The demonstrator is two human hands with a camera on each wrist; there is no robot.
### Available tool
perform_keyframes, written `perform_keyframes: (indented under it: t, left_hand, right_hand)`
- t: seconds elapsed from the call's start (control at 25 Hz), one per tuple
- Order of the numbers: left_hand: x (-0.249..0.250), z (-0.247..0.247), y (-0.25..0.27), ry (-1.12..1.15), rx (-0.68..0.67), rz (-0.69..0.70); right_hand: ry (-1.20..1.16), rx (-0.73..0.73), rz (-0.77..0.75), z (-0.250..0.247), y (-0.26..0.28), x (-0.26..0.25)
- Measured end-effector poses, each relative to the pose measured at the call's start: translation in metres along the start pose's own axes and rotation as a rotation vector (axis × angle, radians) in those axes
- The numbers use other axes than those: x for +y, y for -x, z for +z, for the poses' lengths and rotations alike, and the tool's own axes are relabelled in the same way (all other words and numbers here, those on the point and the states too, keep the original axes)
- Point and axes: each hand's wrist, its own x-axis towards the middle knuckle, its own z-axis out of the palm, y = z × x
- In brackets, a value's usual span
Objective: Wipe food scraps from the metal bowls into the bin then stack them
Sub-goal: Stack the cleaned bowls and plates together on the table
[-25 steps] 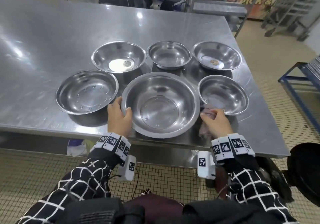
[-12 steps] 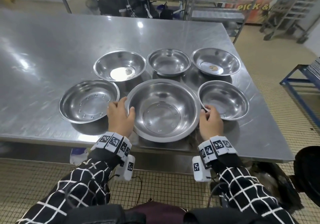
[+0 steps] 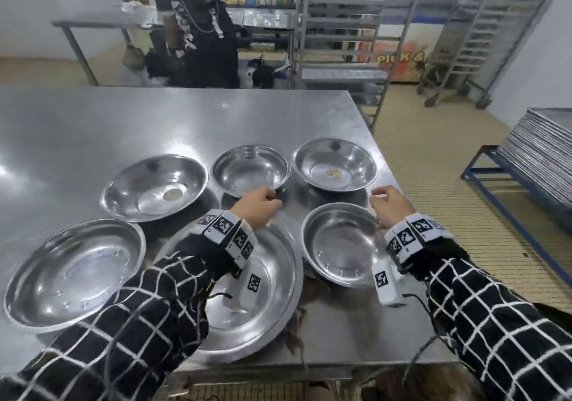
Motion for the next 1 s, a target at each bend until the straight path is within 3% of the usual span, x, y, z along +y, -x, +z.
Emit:
perform_keyframes:
  t: [0.16,0.32,0.48,0.64,0.8,1.0]
  left_hand:
    - [0.043,0.020,-0.066,0.036,-0.084,-0.113]
    - [0.063,0.038,-0.121,0.170,0.003,-0.324]
    - [0.074,0.050,-0.156,0.197,-0.045,-0.468]
    - [0.083,0.061,-0.177,0.169,-0.040,-0.499]
    - [0.084,0.066,-0.192,0.089,0.028,-0.488]
    - [0.087,0.051,-0.180,0.103,0.105,-0.376]
  right_hand:
    - [-0.039,-0.042,0.104,-0.029,-0.077,-0.004]
    - [0.001,-0.146,0.164,-0.030,-0.155,0.005]
    - [0.090,-0.250,0.157,-0.022,-0.205,0.007]
    - [0.103,-0.247,0.225,-0.009,-0.233,0.008]
    - [0.176,-0.261,0.173,-0.006,-0.245,0.018]
    - [-0.055,-0.191,0.126,-0.021,-0.226,0.005]
